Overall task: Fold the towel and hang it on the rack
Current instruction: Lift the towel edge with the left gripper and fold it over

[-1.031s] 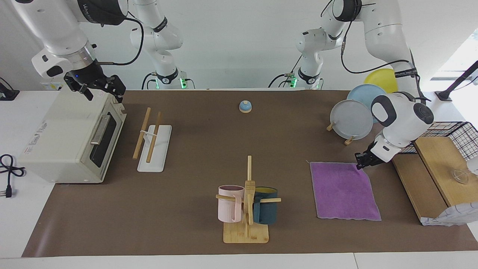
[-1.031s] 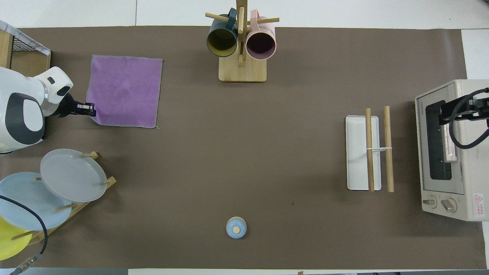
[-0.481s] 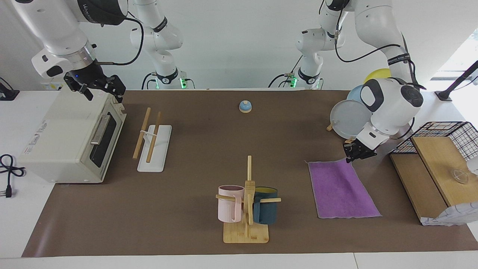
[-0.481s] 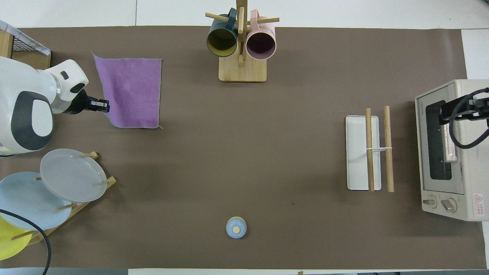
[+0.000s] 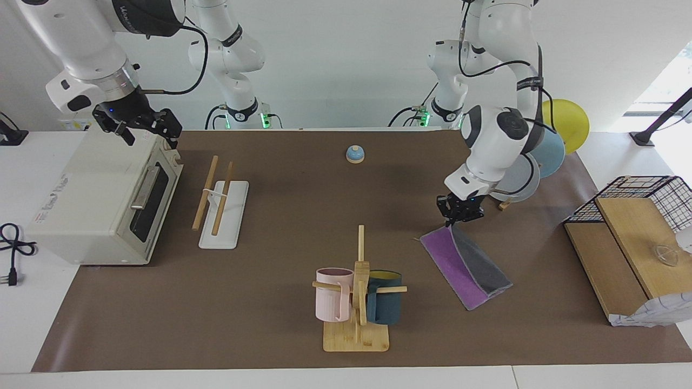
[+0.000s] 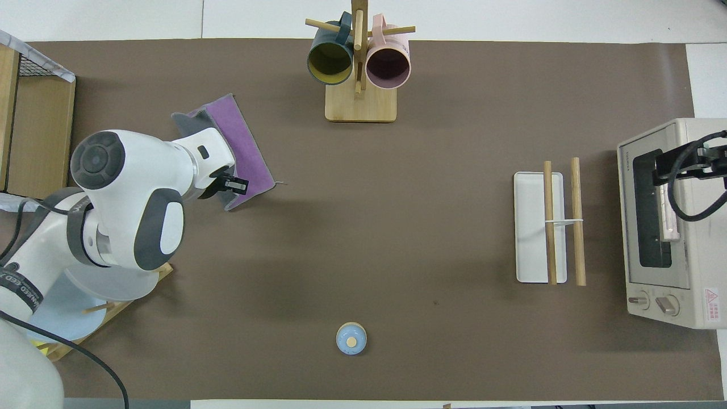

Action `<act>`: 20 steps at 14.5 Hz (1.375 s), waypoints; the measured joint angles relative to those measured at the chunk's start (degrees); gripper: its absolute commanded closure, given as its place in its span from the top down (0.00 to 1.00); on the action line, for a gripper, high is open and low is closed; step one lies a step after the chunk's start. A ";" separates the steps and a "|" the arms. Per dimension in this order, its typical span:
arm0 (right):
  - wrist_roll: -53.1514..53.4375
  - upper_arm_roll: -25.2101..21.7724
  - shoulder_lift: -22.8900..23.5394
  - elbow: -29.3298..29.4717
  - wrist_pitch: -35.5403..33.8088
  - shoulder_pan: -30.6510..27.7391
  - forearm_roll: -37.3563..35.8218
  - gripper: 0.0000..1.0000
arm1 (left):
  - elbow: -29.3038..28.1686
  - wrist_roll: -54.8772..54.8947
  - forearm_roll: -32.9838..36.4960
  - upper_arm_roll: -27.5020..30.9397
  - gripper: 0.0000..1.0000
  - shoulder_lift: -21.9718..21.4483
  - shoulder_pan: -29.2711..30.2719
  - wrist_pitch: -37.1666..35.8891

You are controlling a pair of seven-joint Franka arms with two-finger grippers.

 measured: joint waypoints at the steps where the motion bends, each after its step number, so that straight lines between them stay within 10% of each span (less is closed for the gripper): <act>1: 0.00 0.00 0.00 0.00 0.00 0.00 0.00 1.00 | -0.58 -0.49 0.00 0.07 0.00 0.00 -0.34 0.65; 12: 0.00 0.00 0.00 0.00 0.00 0.00 0.00 1.00 | -1.25 -2.79 2.42 0.35 0.00 3.94 -2.95 6.99; 14: 0.00 0.00 0.00 0.00 0.00 0.00 0.00 1.00 | -1.26 -5.13 2.44 0.31 1.00 5.39 -4.20 9.23; 20: 0.00 0.00 0.00 0.00 0.00 0.00 0.00 1.00 | 3.94 -6.22 2.47 1.19 1.00 5.44 -2.30 0.87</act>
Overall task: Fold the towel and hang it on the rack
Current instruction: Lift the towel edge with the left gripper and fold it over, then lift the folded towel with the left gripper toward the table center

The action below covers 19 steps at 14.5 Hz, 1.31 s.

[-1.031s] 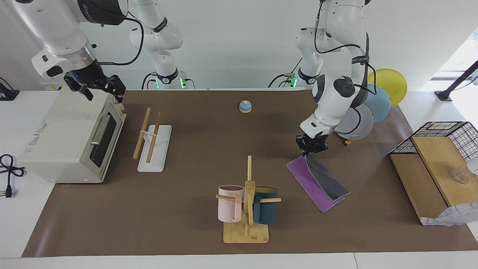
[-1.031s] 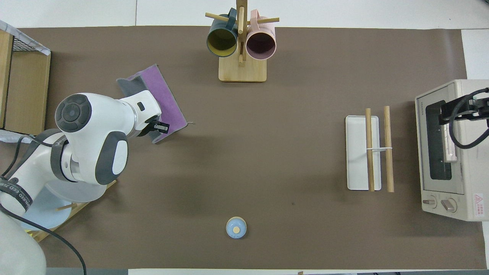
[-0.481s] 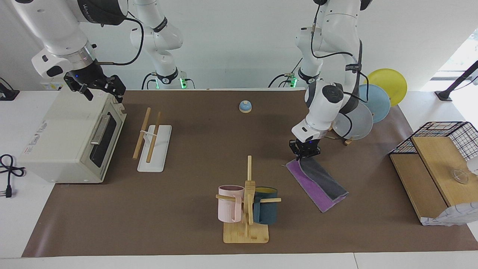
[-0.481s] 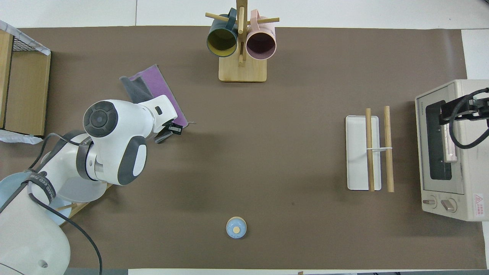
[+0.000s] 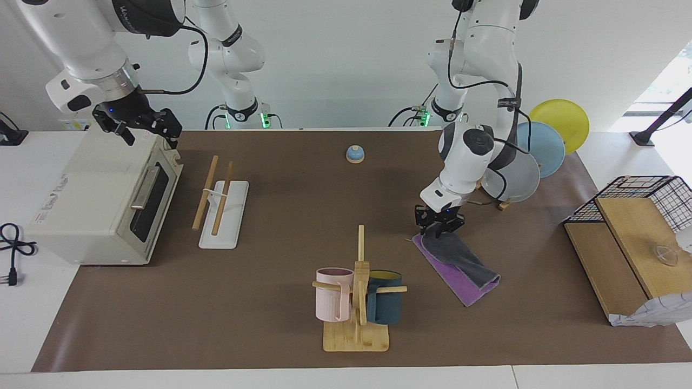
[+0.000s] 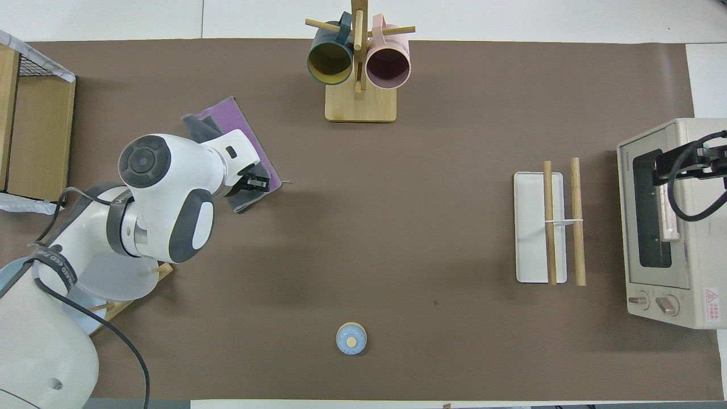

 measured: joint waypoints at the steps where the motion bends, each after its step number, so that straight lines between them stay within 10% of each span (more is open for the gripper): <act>1: 0.00 0.00 0.00 0.00 0.00 0.00 0.00 1.00 | 1.44 -0.01 0.02 0.16 1.00 -0.23 0.74 -2.41; 19: 0.00 0.00 0.00 0.00 0.00 0.00 0.00 1.00 | -7.86 -0.26 -22.69 -0.84 0.92 -1.80 10.17 4.98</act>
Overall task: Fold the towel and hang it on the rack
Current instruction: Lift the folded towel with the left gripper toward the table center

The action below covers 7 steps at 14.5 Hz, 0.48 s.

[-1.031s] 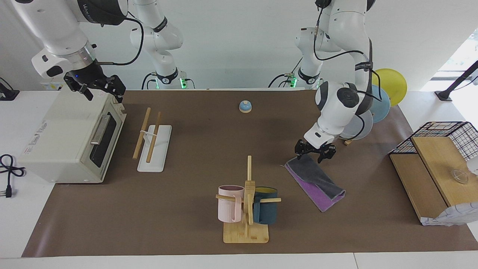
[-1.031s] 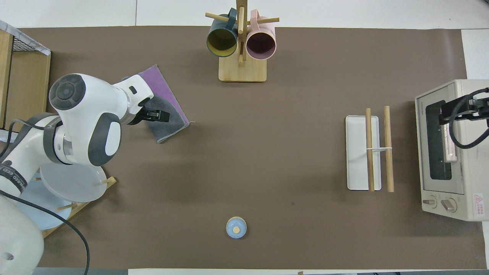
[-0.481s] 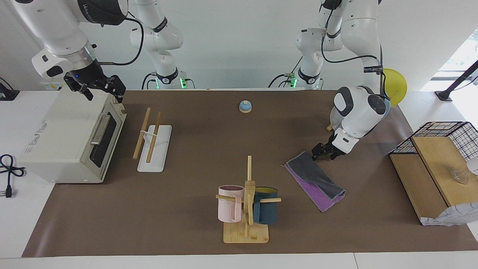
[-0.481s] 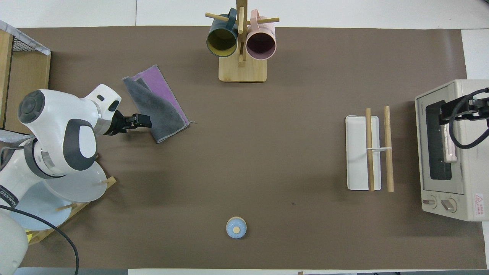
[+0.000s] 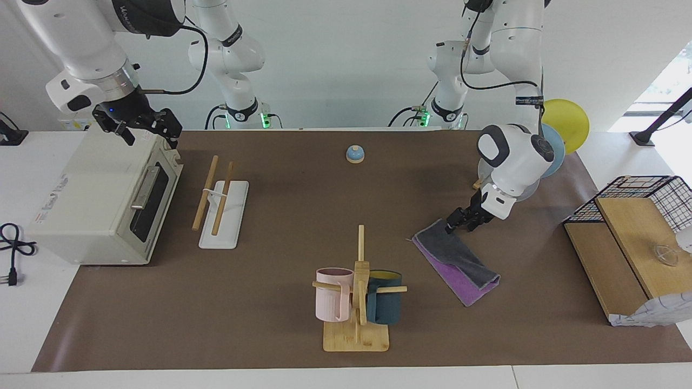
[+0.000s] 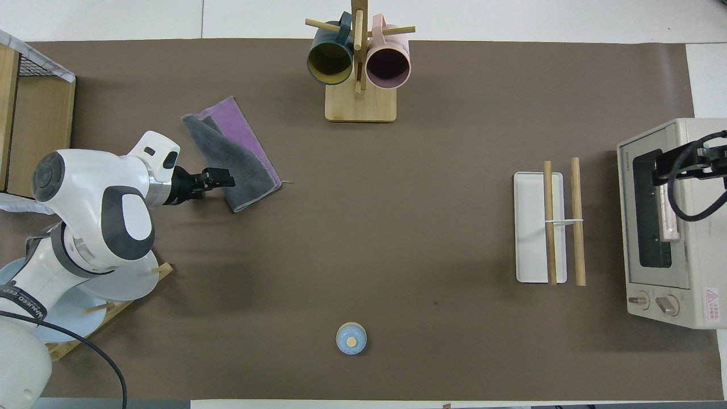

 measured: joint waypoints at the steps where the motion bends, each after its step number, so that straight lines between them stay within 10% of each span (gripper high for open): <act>1: 0.00 0.00 0.00 0.00 0.00 0.00 0.00 1.00 | -0.20 -0.17 -0.34 -0.02 0.91 0.04 -0.56 0.85; 4: 0.00 0.00 0.00 0.00 0.00 0.00 0.00 1.00 | -0.78 -0.45 -1.03 -0.08 0.77 0.35 -1.88 2.93; 7: 0.00 0.00 0.00 0.00 0.00 0.00 0.00 1.00 | -1.00 -0.61 -1.12 -0.09 0.35 0.93 -2.59 4.18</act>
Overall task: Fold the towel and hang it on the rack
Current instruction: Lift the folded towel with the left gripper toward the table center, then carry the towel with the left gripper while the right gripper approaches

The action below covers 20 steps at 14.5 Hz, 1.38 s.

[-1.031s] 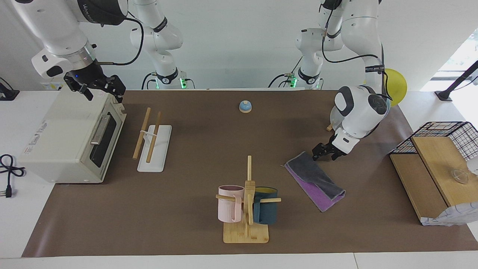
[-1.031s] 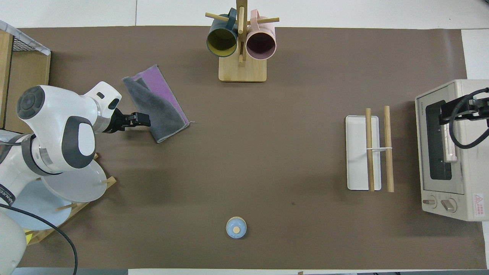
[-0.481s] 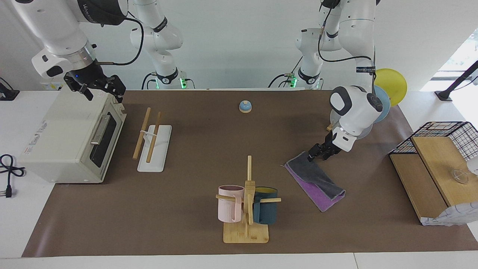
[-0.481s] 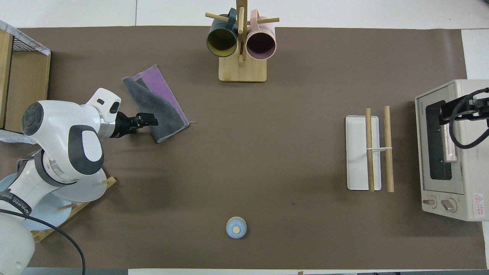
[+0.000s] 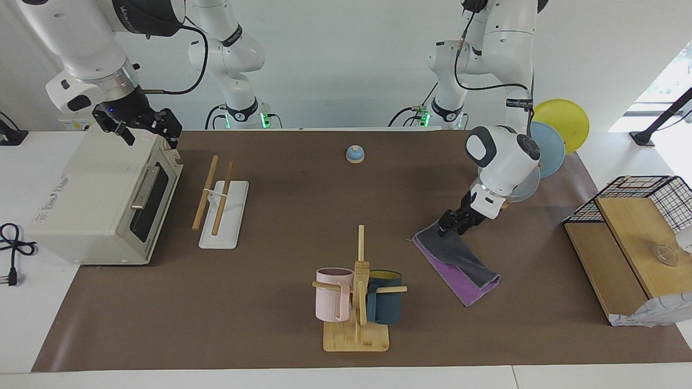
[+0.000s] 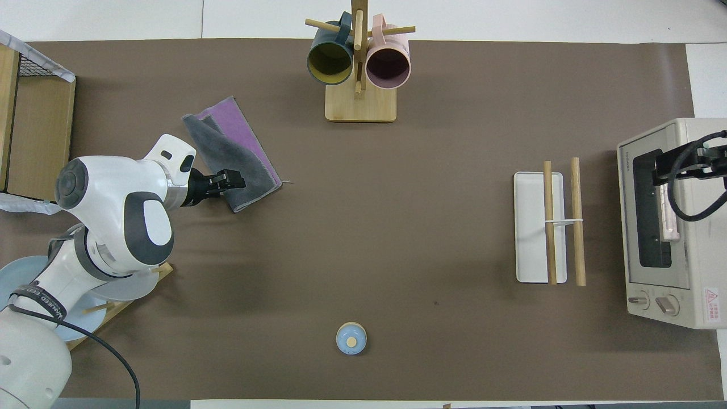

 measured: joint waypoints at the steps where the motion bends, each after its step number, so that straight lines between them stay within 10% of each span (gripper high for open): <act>1: 0.00 0.00 0.00 0.00 0.00 0.00 0.00 1.00 | -0.01 0.00 0.00 0.00 0.20 0.03 -0.03 0.12; 3: 0.00 0.00 0.00 0.00 0.00 0.00 0.00 1.00 | -0.01 0.00 0.00 0.04 0.00 0.03 -0.03 0.23; 12: 0.00 0.00 0.00 0.00 0.00 0.00 0.00 1.00 | 1.14 -1.93 -0.34 0.06 0.00 0.07 -0.32 -1.32; 20: 0.00 0.00 0.00 0.00 0.00 0.00 0.00 1.00 | 20.58 -25.03 1.96 0.33 0.00 -3.16 -0.35 -31.07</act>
